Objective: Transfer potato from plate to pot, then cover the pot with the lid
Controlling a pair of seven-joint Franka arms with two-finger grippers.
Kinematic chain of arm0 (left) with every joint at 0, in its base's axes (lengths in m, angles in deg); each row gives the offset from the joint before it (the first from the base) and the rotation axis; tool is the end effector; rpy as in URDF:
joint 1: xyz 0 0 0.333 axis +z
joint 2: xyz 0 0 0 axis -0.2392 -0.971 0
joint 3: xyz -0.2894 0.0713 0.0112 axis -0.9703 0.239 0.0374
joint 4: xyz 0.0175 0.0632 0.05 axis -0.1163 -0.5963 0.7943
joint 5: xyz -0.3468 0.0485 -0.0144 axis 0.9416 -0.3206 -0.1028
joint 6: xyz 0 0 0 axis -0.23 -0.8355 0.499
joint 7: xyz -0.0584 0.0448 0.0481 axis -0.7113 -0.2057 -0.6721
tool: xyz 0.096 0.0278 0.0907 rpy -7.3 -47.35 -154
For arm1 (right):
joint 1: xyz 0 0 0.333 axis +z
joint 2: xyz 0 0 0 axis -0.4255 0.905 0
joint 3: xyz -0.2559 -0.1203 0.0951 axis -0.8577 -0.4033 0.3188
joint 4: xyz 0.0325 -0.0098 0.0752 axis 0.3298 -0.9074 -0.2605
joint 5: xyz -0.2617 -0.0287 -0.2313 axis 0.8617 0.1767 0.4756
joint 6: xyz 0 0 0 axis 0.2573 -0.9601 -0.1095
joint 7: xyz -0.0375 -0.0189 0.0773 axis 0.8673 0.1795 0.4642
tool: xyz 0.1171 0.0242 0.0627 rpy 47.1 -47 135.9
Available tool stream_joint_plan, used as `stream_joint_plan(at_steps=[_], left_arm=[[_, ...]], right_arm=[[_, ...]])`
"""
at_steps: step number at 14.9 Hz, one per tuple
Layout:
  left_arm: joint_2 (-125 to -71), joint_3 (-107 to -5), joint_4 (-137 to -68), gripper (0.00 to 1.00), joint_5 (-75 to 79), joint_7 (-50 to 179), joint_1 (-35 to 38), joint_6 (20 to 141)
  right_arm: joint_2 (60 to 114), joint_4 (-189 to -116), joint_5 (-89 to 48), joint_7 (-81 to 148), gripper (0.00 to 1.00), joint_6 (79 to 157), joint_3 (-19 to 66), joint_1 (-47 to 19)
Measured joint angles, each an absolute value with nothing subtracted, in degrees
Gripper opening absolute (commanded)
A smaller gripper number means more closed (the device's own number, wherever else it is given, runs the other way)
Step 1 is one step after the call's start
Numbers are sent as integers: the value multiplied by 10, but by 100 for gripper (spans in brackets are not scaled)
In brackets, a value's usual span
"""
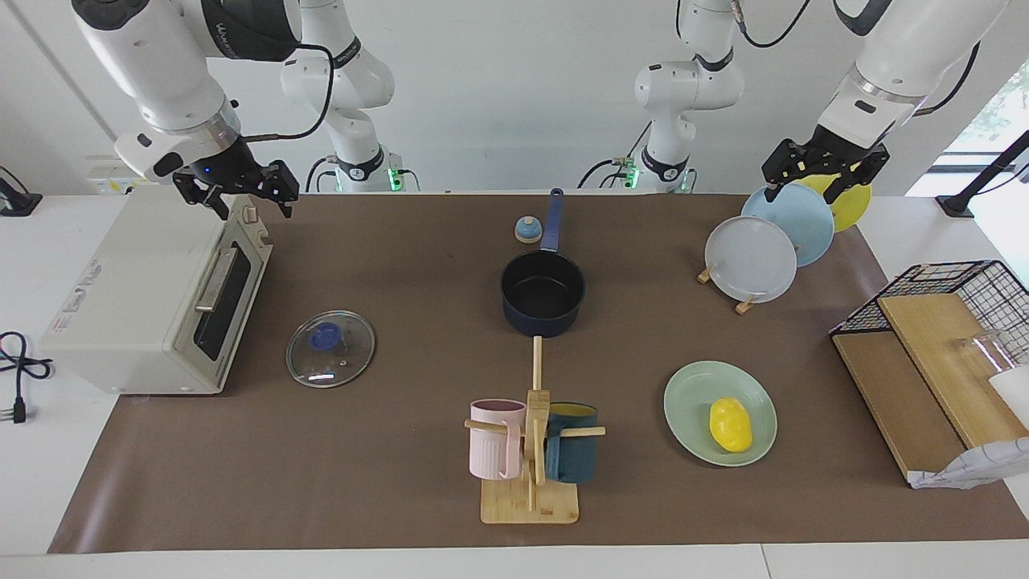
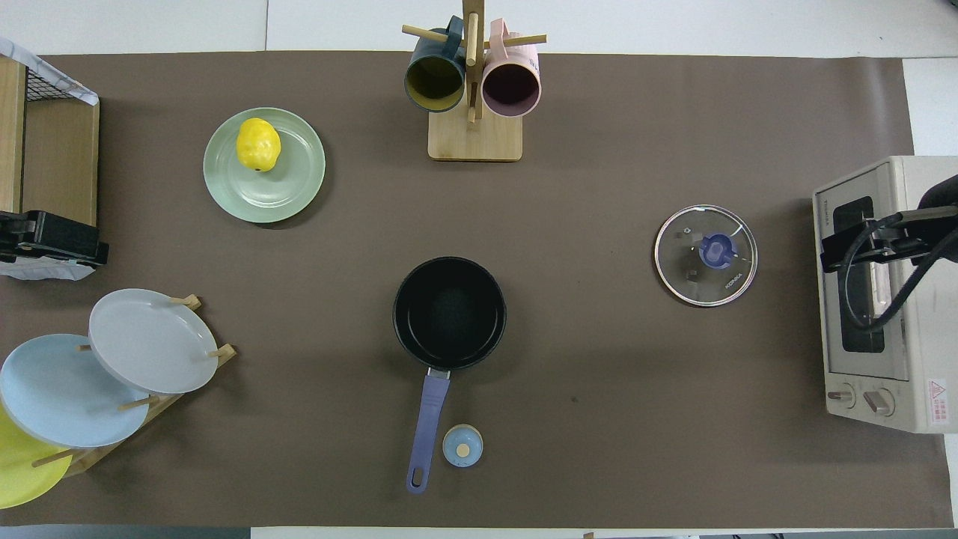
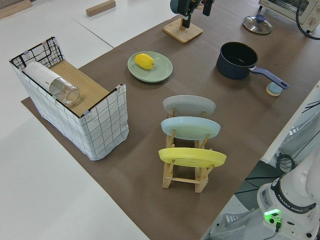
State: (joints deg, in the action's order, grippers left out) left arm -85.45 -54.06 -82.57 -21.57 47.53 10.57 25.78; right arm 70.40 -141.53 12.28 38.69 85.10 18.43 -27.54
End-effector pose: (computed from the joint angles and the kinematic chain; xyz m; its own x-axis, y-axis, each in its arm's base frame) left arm 0.4836 -0.0431 0.5991 0.9926 -0.1105 -0.0505 -0.1094 -0.9937 0.0232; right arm 0.4901 -0.0044 0.5599 0.9905 0.0460 -0.1299 0.0507 -0.9982 0.0330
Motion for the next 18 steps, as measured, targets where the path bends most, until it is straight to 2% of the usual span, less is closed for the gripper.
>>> stream_joint_plan(at_steps=[9, 18], left_arm=[[-855, -543, -826, 100, -208, 475, 106, 258], [-867, -553, -825, 100, -197, 475, 105, 276]], right_arm=[[704, -1416, 123, 387, 100, 854, 185, -275], [701, -1430, 120, 387, 100, 910, 224, -272]])
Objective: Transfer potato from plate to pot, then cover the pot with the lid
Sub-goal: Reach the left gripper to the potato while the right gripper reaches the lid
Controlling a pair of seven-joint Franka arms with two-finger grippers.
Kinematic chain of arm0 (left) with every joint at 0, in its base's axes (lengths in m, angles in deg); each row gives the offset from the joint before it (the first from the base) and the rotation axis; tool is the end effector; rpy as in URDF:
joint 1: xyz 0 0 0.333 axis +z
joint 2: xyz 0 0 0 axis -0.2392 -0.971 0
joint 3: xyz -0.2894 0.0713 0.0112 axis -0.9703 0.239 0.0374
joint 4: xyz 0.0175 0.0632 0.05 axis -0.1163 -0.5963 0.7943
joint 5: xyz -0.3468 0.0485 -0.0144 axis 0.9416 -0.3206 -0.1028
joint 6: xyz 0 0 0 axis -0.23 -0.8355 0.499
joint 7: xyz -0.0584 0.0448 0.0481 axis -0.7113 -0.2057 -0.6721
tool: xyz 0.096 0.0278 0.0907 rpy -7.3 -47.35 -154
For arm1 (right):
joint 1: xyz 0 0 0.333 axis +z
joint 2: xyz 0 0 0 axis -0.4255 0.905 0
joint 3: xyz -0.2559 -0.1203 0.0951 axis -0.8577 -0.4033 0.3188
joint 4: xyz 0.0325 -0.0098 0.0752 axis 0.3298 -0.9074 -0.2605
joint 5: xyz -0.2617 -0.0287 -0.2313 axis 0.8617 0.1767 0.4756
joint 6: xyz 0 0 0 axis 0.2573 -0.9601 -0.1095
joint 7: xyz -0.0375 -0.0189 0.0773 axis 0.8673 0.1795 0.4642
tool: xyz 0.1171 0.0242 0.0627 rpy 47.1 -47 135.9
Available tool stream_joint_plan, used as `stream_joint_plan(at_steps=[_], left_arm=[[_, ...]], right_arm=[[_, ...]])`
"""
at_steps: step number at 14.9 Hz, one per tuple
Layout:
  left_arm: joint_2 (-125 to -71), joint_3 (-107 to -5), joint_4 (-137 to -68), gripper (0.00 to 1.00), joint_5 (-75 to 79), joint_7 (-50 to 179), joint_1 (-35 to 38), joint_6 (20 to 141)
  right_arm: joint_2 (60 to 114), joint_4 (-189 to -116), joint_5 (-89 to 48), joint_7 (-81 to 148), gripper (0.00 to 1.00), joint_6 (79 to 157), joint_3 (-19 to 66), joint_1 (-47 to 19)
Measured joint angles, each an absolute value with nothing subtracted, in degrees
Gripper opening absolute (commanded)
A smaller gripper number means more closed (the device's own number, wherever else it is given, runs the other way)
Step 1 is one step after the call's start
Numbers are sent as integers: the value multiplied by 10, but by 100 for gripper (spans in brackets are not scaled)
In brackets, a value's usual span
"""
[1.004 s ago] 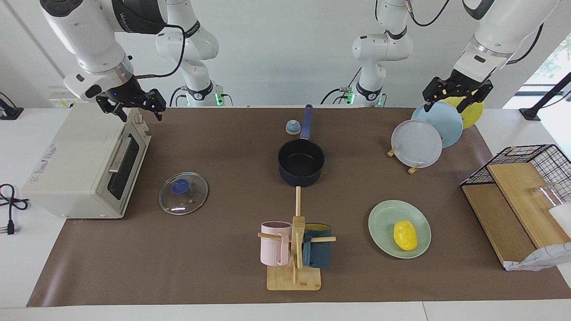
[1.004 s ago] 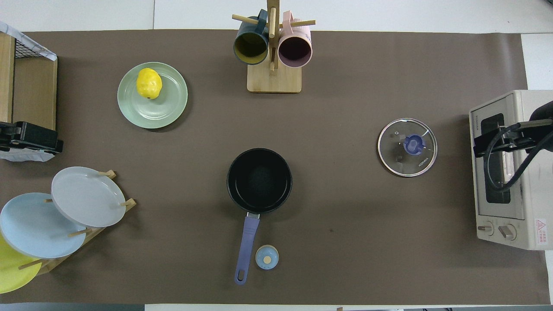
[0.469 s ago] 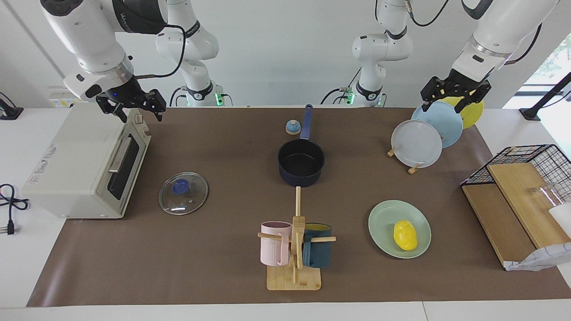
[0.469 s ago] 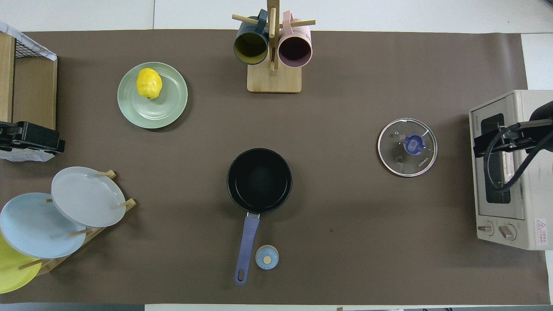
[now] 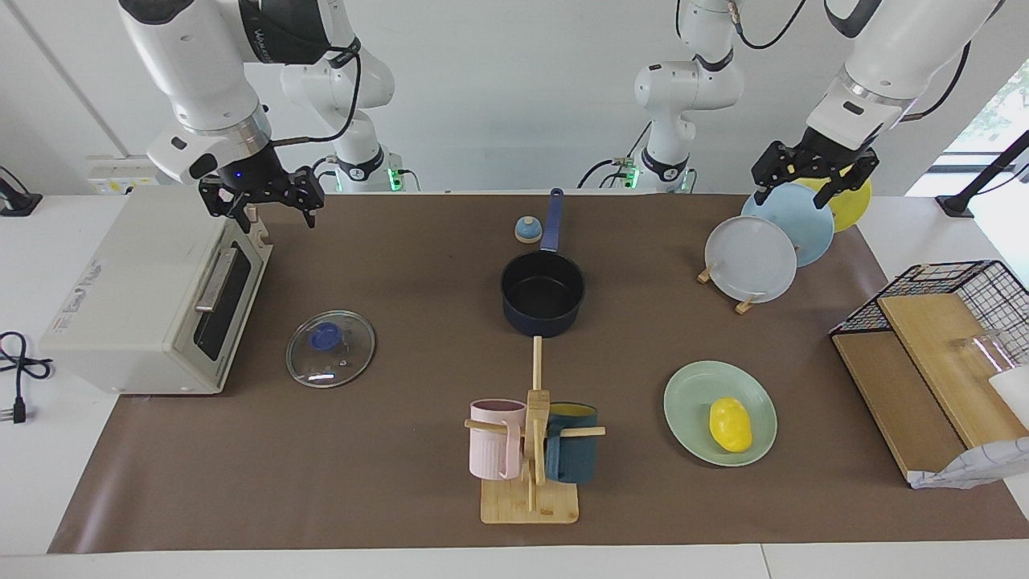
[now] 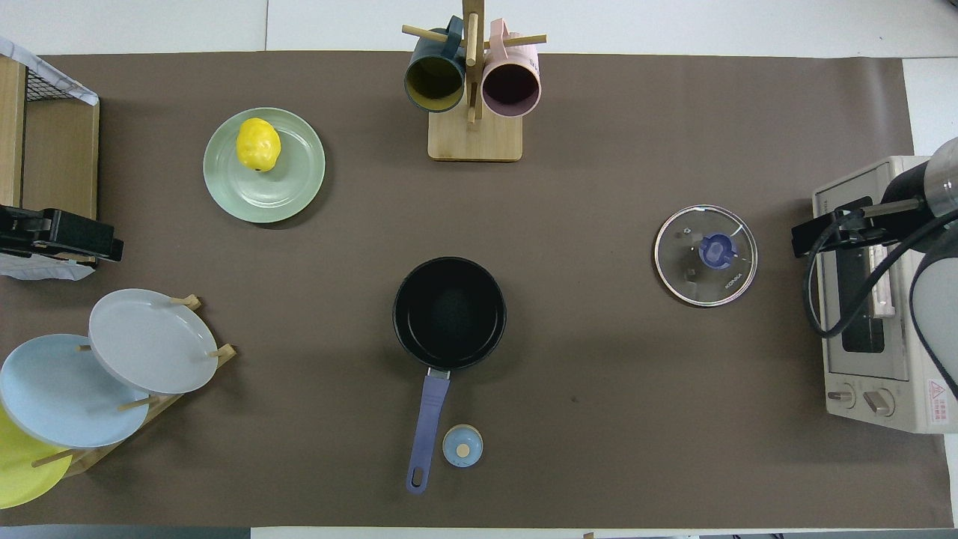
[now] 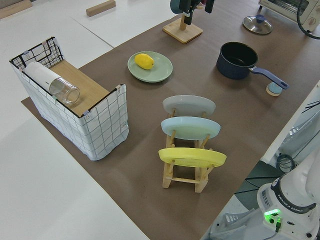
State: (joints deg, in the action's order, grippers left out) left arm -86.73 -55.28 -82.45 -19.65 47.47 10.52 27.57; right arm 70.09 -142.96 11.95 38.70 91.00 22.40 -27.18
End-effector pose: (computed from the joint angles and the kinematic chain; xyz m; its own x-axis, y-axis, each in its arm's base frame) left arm 0.4923 -0.0596 0.5917 0.9900 -0.1356 -0.0385 -0.1333 -0.9895 0.0565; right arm 0.5005 0.0350 0.5599 0.9911 0.1249 -0.0469 0.1265 -0.9914 0.0330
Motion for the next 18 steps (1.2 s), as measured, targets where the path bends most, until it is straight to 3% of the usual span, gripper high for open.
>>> stream_joint_plan(at_steps=[3, 6, 11, 18], left_arm=[[-922, -553, -791, 100, -191, 475, 105, 294], [-1007, -553, -733, 100, -189, 475, 104, 325], [-1166, -553, -640, 100, -189, 480, 92, 421], [-1267, -544, -625, 100, -190, 508, 78, 528]], right_arm=[[697, -1445, 72, 379, 100, 940, 224, -271], [697, -1518, 66, 371, 100, 1025, 224, -271], [746, -1607, 65, 358, 100, 1159, 225, -251], [790, -1662, 79, 291, 100, 1267, 221, -278]])
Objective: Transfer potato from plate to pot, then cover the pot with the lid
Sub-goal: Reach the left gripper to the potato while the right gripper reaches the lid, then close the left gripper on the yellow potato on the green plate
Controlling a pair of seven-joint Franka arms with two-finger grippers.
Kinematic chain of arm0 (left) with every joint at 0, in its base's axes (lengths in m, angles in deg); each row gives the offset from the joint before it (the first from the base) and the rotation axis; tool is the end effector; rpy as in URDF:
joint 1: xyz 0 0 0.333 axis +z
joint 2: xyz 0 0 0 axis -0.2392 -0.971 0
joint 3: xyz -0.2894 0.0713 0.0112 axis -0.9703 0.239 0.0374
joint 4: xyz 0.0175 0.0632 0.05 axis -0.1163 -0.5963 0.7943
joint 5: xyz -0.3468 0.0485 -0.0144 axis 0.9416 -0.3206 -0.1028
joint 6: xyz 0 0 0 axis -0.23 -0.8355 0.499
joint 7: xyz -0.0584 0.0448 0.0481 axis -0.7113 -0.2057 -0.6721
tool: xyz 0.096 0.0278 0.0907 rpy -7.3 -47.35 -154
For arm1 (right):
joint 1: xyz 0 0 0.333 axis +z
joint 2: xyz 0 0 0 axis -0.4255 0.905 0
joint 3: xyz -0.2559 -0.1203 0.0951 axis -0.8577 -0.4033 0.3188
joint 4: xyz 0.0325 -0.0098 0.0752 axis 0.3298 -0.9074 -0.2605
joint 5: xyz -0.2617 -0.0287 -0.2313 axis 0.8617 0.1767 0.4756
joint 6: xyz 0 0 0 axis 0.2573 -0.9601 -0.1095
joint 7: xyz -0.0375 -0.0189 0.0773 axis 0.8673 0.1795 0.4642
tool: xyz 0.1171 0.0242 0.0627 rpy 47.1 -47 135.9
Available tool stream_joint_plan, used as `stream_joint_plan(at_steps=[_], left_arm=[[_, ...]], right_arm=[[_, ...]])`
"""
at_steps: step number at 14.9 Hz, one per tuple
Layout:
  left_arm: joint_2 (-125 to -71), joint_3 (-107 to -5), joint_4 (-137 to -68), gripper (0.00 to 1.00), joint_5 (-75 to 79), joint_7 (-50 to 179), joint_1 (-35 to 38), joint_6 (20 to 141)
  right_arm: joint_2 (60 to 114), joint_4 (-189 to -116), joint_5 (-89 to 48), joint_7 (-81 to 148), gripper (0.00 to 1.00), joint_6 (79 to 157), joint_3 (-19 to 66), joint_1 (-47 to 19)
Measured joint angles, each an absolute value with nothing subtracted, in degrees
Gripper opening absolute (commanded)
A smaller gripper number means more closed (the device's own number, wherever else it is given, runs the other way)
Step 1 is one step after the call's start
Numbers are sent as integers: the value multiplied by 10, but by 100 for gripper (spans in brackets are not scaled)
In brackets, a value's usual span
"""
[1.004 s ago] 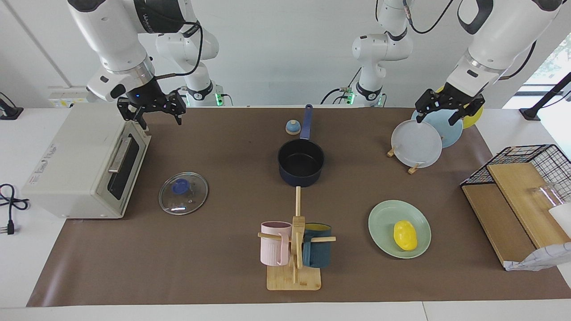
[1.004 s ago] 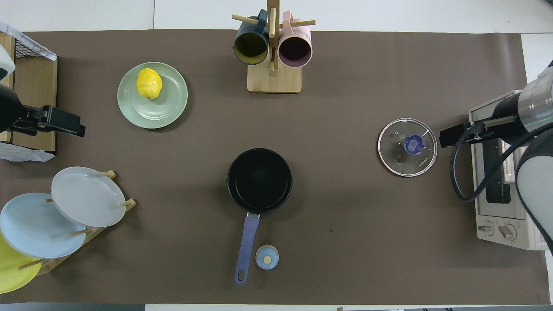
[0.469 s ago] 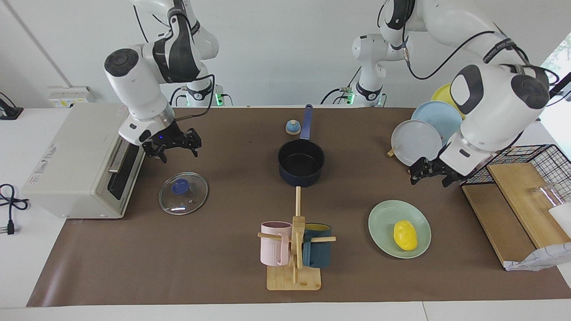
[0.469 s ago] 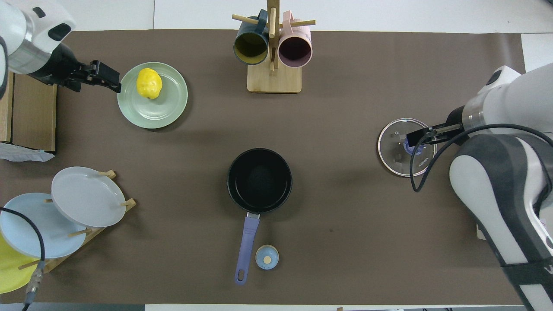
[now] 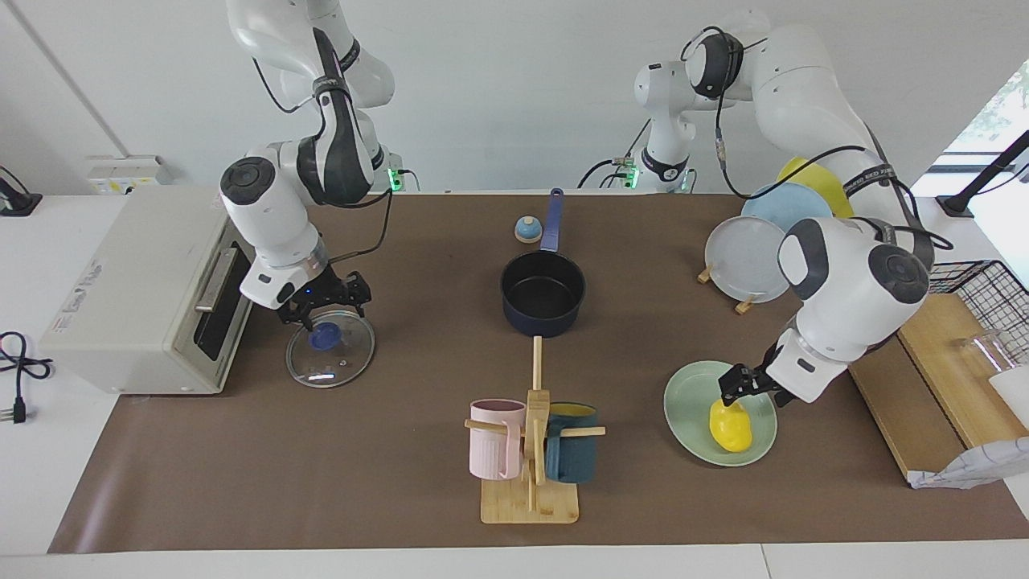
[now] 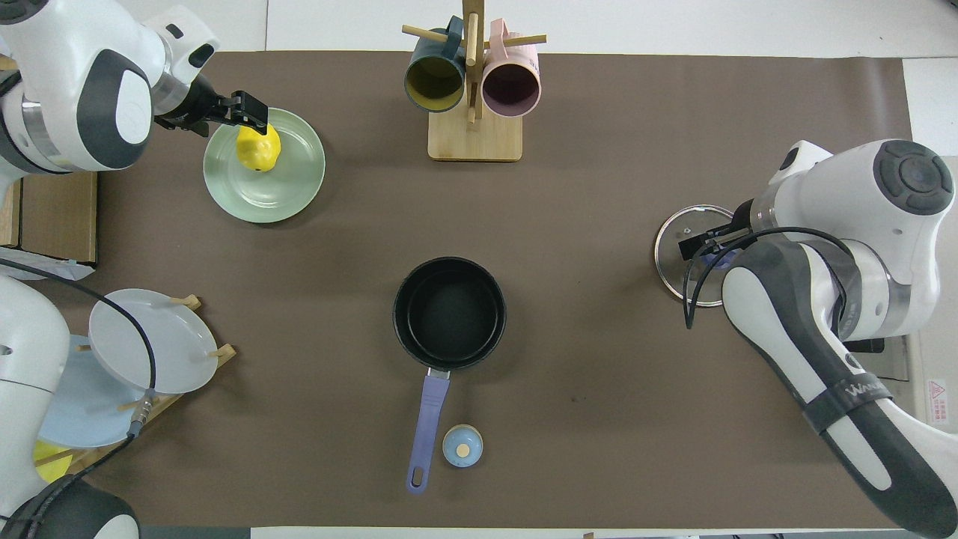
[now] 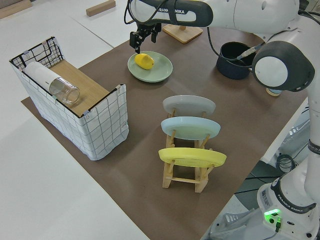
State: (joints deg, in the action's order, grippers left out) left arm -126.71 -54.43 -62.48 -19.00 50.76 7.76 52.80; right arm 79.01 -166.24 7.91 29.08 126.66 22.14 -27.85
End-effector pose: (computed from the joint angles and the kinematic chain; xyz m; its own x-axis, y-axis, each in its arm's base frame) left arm 0.6891 -0.0963 0.3596 0.9960 -0.0757 0.0474 -0.0796 -0.9932 0.0855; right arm 0.5364 0.0342 0.3566 0.9677 0.2508 0.0247 0.2516 -0.9670 -0.0409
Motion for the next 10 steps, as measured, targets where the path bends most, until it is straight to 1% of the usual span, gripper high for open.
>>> stream_joint_plan(at_steps=[4, 8, 10], left_arm=[[-1286, -533, -627, 100, -204, 531, 62, 541], [-1287, -530, -657, 100, -215, 561, 52, 581], [-1287, -529, -670, 100, -217, 569, 51, 596]], right_arm=[[802, -1685, 82, 281, 100, 1306, 221, -285], [827, -1701, 82, 262, 100, 1348, 221, -301], [837, -1701, 82, 262, 100, 1353, 221, -304]])
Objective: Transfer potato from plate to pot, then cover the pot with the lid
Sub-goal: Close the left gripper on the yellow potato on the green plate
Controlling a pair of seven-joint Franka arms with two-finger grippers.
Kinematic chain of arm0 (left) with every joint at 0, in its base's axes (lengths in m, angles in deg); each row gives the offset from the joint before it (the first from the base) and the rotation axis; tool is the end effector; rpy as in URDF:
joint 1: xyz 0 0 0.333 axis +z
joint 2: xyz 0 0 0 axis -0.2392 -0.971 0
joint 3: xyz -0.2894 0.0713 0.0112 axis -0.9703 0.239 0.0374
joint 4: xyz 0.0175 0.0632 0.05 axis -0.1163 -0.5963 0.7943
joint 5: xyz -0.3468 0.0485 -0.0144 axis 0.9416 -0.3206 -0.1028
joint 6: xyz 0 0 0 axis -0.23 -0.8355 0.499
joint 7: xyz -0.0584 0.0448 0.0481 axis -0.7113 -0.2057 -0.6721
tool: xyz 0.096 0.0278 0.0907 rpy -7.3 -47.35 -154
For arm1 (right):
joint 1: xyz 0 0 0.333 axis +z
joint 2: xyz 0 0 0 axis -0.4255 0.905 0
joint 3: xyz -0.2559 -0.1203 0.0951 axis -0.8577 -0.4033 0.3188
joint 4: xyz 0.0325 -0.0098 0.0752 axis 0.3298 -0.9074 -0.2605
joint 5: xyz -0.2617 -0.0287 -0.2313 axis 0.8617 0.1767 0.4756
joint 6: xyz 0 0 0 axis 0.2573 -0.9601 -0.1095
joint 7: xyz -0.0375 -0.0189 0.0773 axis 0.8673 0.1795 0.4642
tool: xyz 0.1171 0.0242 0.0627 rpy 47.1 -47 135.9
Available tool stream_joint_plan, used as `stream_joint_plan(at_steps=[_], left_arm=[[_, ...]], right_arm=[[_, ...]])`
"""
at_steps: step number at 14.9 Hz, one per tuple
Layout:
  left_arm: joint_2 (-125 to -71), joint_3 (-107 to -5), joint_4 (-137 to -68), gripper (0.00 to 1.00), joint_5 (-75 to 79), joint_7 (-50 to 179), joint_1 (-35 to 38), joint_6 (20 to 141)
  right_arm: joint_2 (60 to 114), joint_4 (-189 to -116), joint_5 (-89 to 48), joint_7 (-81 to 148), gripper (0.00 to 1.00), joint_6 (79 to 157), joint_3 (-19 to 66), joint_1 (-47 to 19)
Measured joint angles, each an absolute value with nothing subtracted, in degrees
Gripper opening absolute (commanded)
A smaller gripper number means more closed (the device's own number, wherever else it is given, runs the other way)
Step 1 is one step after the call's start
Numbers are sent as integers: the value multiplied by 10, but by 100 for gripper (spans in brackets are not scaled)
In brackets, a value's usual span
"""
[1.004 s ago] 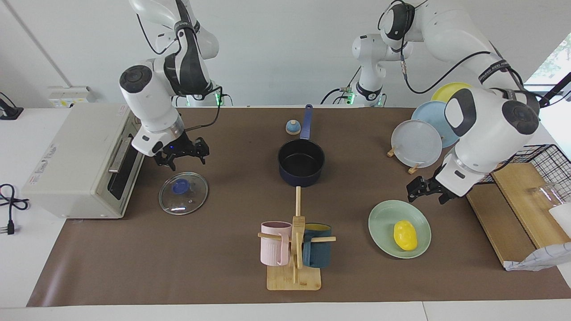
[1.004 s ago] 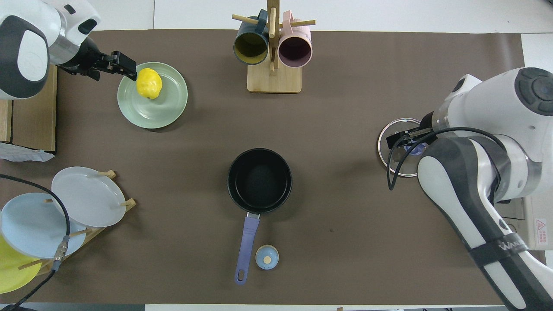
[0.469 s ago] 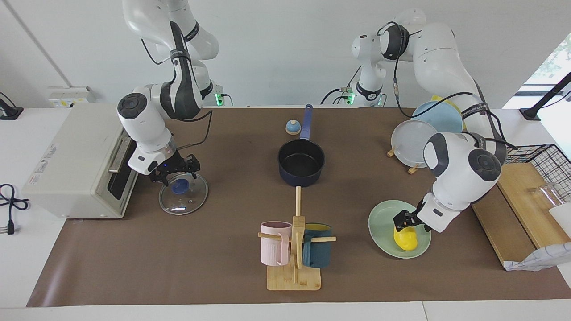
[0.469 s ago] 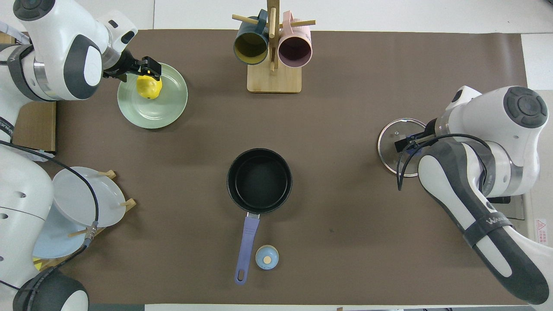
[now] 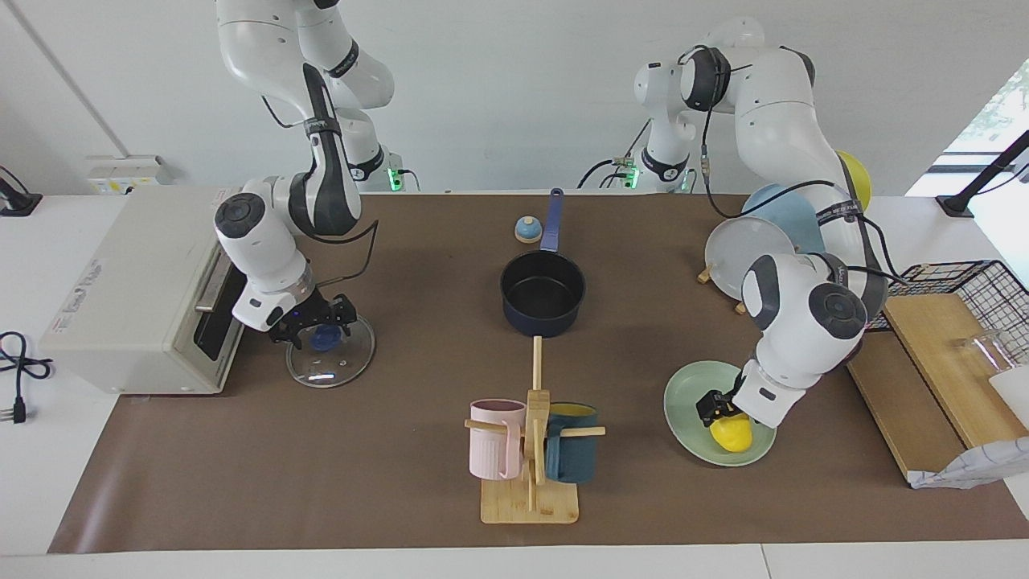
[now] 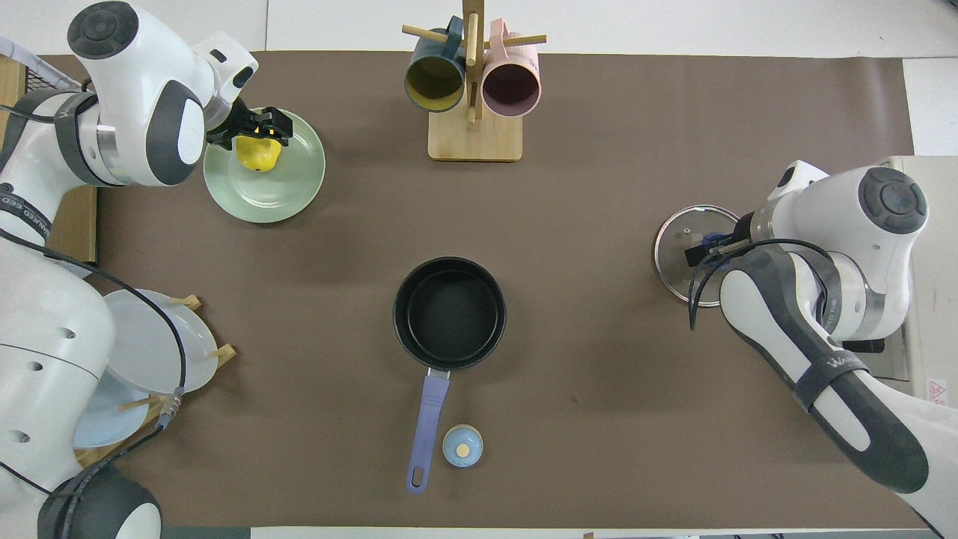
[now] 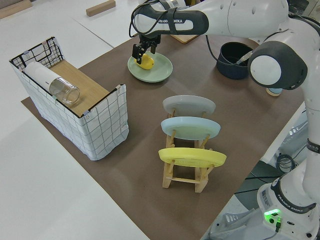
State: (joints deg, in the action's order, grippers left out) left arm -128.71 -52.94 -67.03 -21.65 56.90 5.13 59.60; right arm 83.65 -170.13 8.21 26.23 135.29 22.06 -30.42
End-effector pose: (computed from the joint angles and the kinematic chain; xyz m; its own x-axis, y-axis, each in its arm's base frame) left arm 0.6887 -0.1100 0.3110 0.9986 -0.0087 0.0515 -0.0102 -0.9995 0.0304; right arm 0.5377 0.0087 0.2993 0.9673 0.2519 0.0289 0.2529 -0.9667 -0.0400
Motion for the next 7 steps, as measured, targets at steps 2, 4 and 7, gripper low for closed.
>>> stream_joint_plan(at_steps=[2, 4, 7], left_arm=[[-1287, -525, -677, 100, -219, 574, 51, 603], [-1287, -524, -678, 89, -220, 577, 51, 605], [-1287, -523, -678, 23, -221, 581, 51, 605]], right_arm=[[837, -1701, 82, 262, 100, 1353, 221, -303], [837, -1701, 82, 262, 100, 1353, 222, -301], [837, -1701, 82, 262, 100, 1350, 222, -301]])
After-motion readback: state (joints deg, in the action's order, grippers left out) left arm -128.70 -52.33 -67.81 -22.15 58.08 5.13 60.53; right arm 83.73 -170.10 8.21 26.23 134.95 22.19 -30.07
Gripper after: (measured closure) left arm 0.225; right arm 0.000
